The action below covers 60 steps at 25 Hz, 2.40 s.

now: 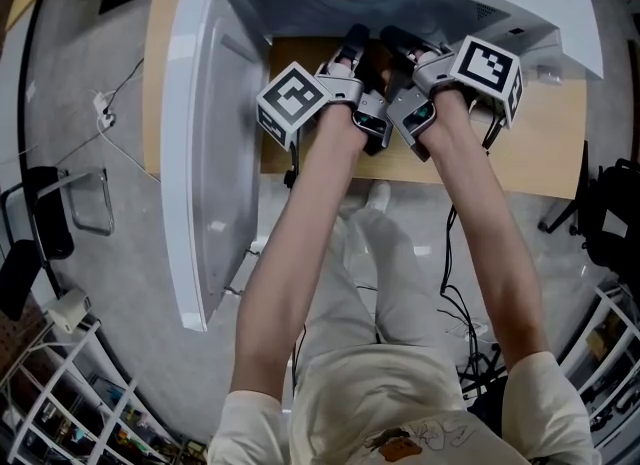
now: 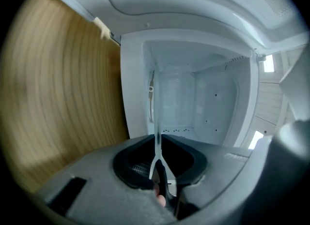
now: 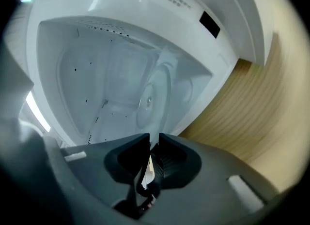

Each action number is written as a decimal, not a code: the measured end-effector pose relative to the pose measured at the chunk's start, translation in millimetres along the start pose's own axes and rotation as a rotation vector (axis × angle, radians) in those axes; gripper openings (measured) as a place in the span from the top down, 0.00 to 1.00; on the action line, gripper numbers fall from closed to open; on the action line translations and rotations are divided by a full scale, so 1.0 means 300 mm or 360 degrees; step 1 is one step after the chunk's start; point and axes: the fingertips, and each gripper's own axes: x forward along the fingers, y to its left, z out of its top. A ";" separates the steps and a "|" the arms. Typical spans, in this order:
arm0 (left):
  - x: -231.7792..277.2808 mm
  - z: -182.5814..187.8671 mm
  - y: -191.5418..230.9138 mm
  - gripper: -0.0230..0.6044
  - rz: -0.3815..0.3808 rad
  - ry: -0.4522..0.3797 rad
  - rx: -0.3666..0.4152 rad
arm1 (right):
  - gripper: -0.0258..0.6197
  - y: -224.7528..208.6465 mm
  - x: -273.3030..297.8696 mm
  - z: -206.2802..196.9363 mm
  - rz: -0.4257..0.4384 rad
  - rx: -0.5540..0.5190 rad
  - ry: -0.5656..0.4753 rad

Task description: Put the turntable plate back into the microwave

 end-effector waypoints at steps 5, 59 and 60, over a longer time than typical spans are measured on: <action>-0.011 -0.010 0.035 0.91 0.0043 0.0029 0.0061 | 0.80 -0.033 0.013 0.021 0.0066 0.0017 -0.0001; 0.053 -0.101 0.032 0.98 0.0081 0.0208 0.0179 | 0.81 -0.079 -0.005 0.071 -0.0083 0.0134 -0.0048; 0.038 -0.088 0.032 0.98 0.0091 0.0192 0.0178 | 0.80 -0.077 0.003 0.068 -0.0068 0.0148 -0.0039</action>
